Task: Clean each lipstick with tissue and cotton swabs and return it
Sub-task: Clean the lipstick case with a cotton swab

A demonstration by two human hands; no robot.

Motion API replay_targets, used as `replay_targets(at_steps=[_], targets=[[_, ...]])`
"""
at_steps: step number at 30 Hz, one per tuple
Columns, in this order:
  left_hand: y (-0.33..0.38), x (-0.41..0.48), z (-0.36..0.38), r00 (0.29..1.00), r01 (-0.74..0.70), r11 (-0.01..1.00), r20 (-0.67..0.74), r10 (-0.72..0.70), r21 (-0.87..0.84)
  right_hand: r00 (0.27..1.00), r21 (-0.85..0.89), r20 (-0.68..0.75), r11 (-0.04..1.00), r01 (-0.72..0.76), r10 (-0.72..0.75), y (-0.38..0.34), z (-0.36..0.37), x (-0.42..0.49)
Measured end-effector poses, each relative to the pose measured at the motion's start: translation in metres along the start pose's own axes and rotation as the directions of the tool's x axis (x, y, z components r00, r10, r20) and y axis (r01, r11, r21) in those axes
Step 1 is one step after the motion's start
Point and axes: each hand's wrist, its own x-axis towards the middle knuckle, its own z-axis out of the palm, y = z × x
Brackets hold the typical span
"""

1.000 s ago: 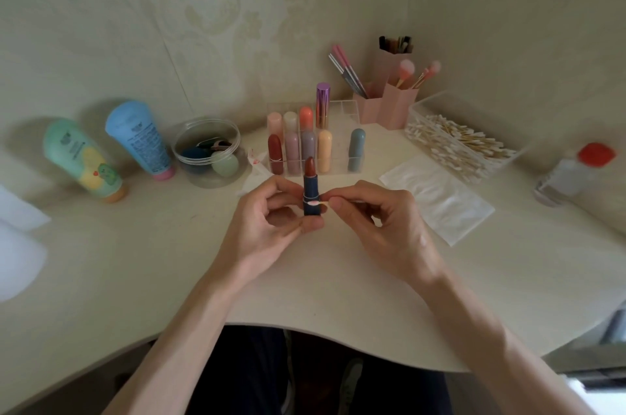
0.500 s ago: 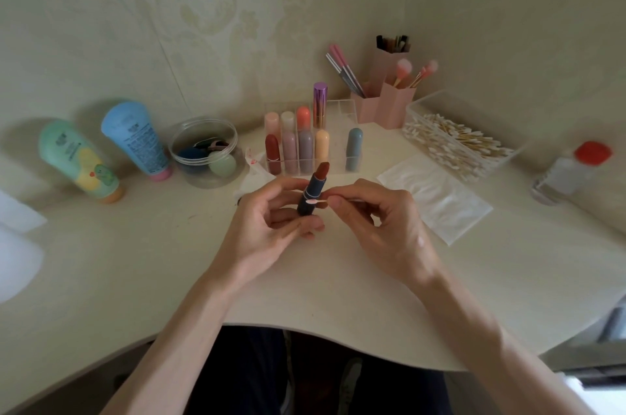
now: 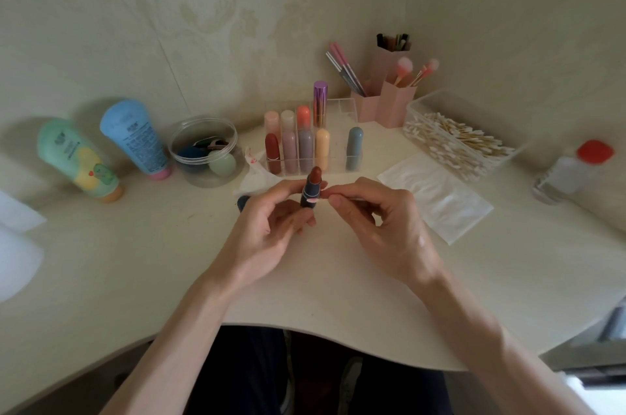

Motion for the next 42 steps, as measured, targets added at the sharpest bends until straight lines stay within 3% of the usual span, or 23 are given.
replay_targets(at_steps=[6, 10, 15, 21, 26, 32, 37, 42], targets=[[-0.001, 0.000, -0.001, 0.998, -0.002, 1.000, -0.058, 0.002, 0.013, 0.999, -0.036, 0.023, 0.999, 0.027, -0.026, -0.002, 0.001, 0.000], [0.004, 0.000, 0.001, 0.997, 0.021, 0.994, -0.073, -0.029, -0.104, 1.000, -0.039, 0.017, 0.999, 0.019, -0.018, -0.001, 0.000, 0.000], [0.002, -0.001, -0.002, 1.000, 0.003, 1.000, -0.028, -0.003, -0.019, 1.000, -0.026, 0.004, 1.000, 0.004, -0.004, -0.001, -0.001, 0.000], [-0.001, 0.001, -0.001, 0.996, 0.008, 1.000, -0.090, -0.005, 0.028, 0.999, -0.033, 0.032, 0.999, 0.012, -0.011, -0.002, 0.000, -0.001], [-0.004, 0.002, -0.003, 0.998, -0.061, 0.995, -0.025, 0.063, 0.077, 1.000, -0.022, 0.019, 1.000, 0.017, -0.017, -0.002, -0.001, -0.001], [0.001, 0.000, -0.001, 0.998, -0.010, 1.000, -0.064, 0.009, -0.014, 1.000, -0.038, 0.005, 0.999, 0.011, -0.010, 0.001, -0.001, 0.000], [0.007, -0.002, 0.000, 1.000, -0.003, 1.000, -0.028, 0.003, 0.015, 1.000, -0.035, -0.004, 0.999, 0.008, -0.008, 0.000, -0.002, -0.001], [0.002, 0.000, -0.002, 0.997, 0.006, 0.999, -0.081, -0.002, 0.048, 1.000, -0.031, 0.029, 0.999, 0.009, -0.008, -0.002, -0.001, -0.001]])
